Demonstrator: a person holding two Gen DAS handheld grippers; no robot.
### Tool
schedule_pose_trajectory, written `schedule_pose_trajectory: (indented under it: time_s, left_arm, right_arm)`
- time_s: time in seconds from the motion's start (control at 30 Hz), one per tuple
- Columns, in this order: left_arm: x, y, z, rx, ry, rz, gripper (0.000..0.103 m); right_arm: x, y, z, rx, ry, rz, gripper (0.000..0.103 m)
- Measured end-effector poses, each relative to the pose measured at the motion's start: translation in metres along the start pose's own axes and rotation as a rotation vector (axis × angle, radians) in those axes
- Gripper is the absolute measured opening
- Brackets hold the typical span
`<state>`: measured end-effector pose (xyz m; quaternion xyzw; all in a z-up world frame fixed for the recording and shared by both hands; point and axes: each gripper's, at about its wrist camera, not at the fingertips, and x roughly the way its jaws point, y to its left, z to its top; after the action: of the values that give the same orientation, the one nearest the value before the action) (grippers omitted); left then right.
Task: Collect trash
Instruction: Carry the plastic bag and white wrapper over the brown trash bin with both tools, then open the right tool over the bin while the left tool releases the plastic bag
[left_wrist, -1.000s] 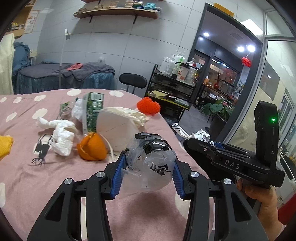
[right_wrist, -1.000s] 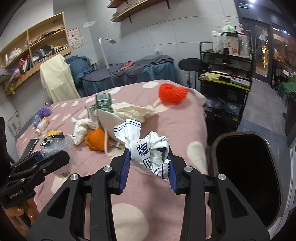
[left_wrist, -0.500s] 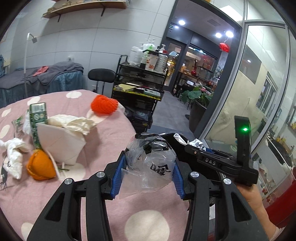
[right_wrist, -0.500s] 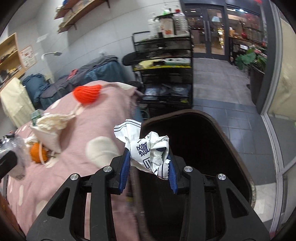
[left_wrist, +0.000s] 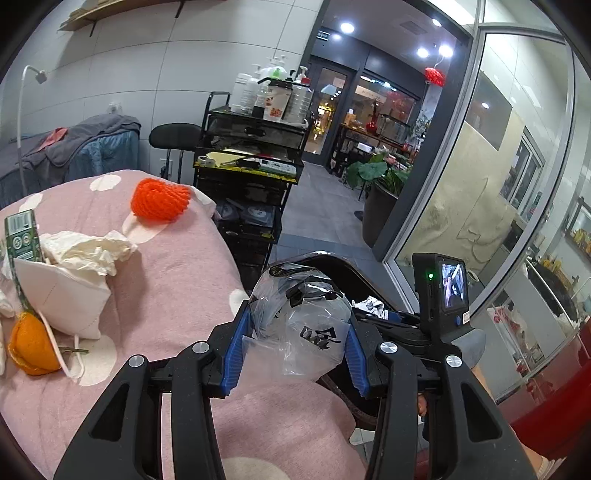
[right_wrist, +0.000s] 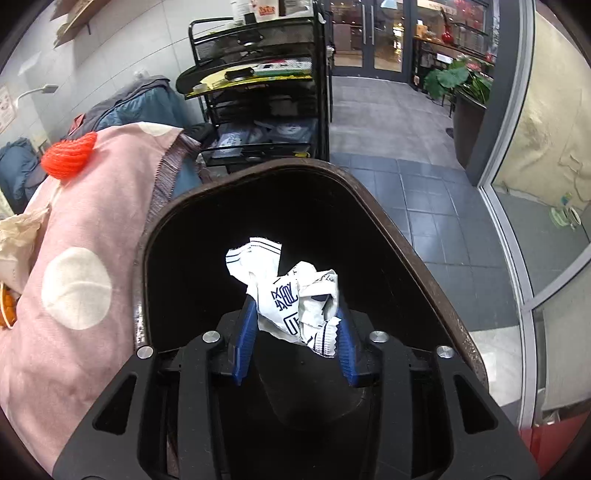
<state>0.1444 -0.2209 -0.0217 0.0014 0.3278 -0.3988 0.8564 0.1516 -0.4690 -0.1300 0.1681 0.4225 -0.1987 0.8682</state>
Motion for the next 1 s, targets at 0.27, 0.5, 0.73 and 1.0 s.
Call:
schedule_pose_trajectory:
  time_s: [0.27,0.5,0.73,1.0]
  left_arm:
    - [0.027,-0.004,0.005,-0.002,0.053,-0.009,0.045]
    - [0.041,-0.013,0.014,0.022,0.062,-0.026,0.045]
    - [0.075,-0.032,0.021,0.055,0.139,-0.073,0.045]
    - [0.11,-0.052,0.019,0.089,0.228,-0.094,0.045]
  right_arm:
    - [-0.001,0.001,-0.006,0.011,-0.025,0.005,0.073]
    - [-0.037,-0.001,-0.014,0.031,-0.139,0.011,0.084]
    - [-0.073,-0.021,-0.013,0.074,-0.216,-0.054,0.091]
    - [-0.1,-0.054,-0.014,0.156,-0.273,-0.092,0.093]
